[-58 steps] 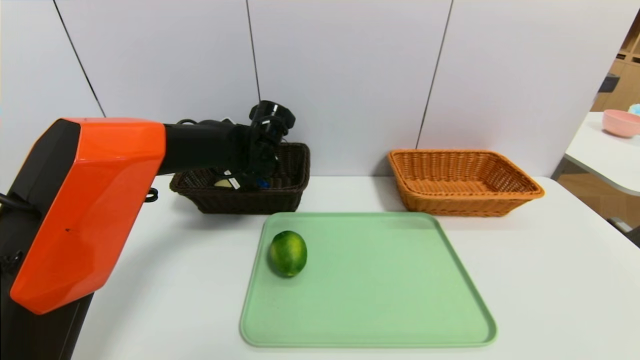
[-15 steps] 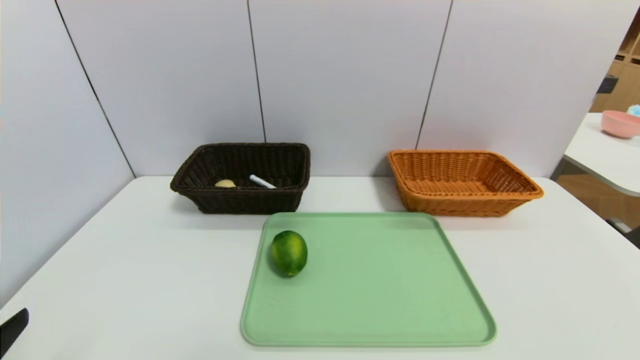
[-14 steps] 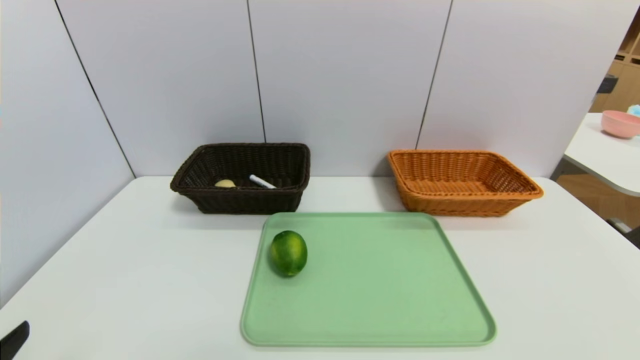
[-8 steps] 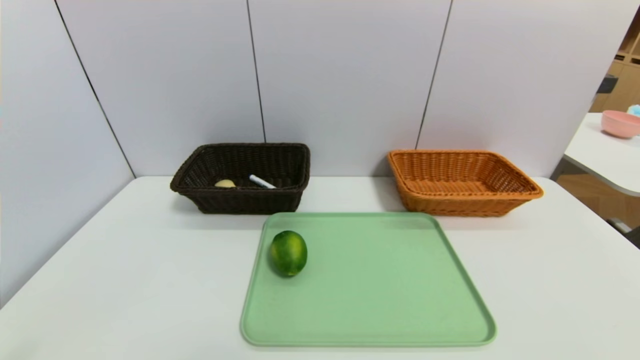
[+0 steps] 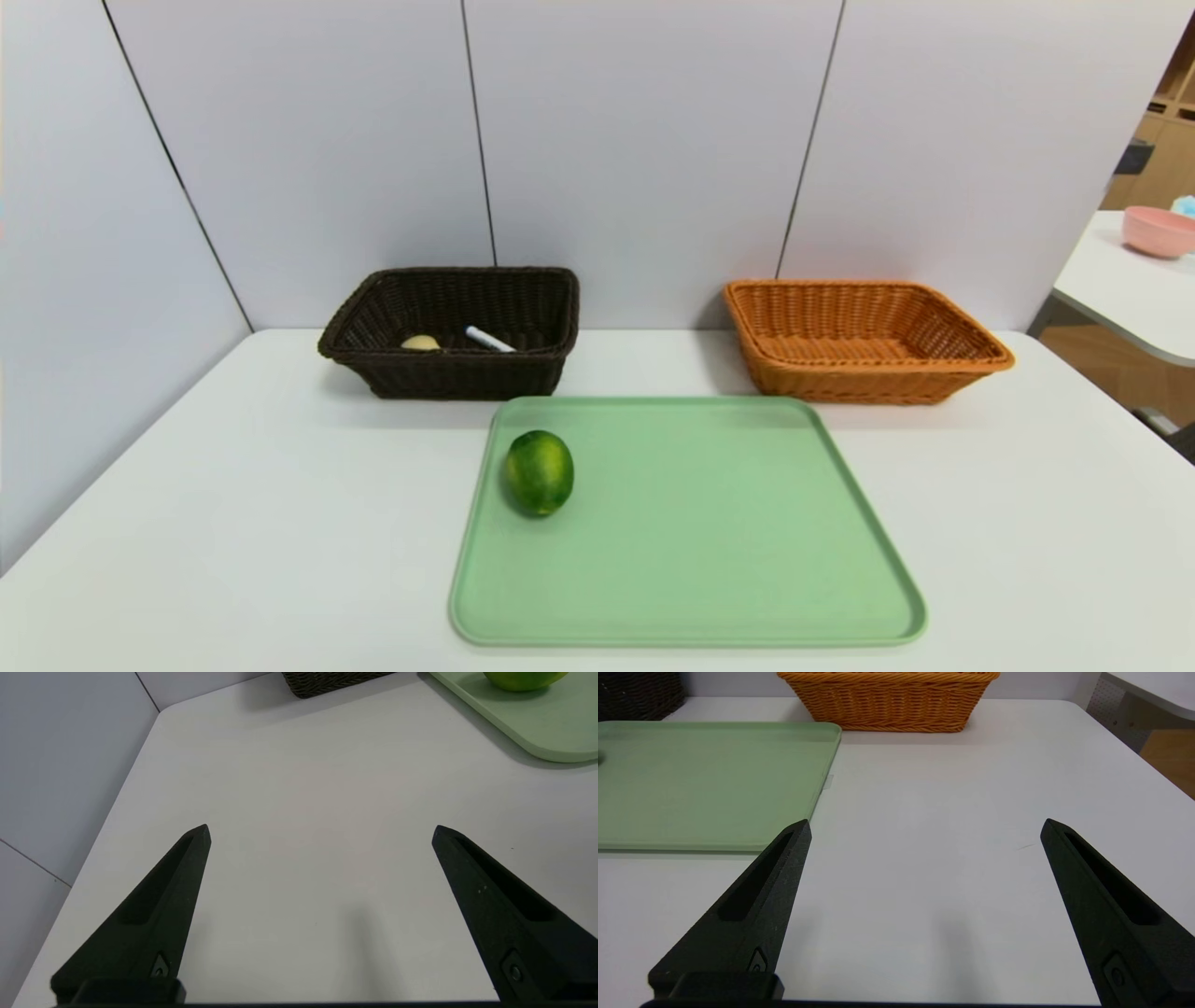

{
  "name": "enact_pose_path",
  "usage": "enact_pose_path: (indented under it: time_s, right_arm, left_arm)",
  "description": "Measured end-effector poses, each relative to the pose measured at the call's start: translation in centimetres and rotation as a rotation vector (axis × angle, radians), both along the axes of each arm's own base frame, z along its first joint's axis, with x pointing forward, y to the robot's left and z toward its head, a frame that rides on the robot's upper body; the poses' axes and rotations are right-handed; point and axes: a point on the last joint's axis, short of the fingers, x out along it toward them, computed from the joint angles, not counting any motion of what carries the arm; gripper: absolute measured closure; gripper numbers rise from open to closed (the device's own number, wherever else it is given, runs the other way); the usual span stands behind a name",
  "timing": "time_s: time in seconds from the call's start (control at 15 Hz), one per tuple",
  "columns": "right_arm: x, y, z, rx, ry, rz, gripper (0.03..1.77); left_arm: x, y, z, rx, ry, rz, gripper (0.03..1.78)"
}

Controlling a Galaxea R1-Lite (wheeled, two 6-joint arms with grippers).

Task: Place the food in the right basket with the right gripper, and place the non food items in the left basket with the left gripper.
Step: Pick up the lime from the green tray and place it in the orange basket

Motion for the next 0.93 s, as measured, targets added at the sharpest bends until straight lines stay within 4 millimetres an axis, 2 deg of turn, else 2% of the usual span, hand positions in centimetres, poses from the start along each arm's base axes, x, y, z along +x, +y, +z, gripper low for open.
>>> enact_pose_path:
  time_s: [0.53, 0.93]
  right_arm:
    - [0.0, 0.0, 0.0, 0.0, 0.0, 0.0, 0.1]
    - [0.0, 0.0, 0.0, 0.0, 0.0, 0.0, 0.1]
  left_arm:
    - [-0.1, 0.18, -0.4, -0.224, -0.028, 0.085, 0.12]
    - [-0.1, 0.17, -0.39, -0.229, -0.028, 0.089, 0.12]
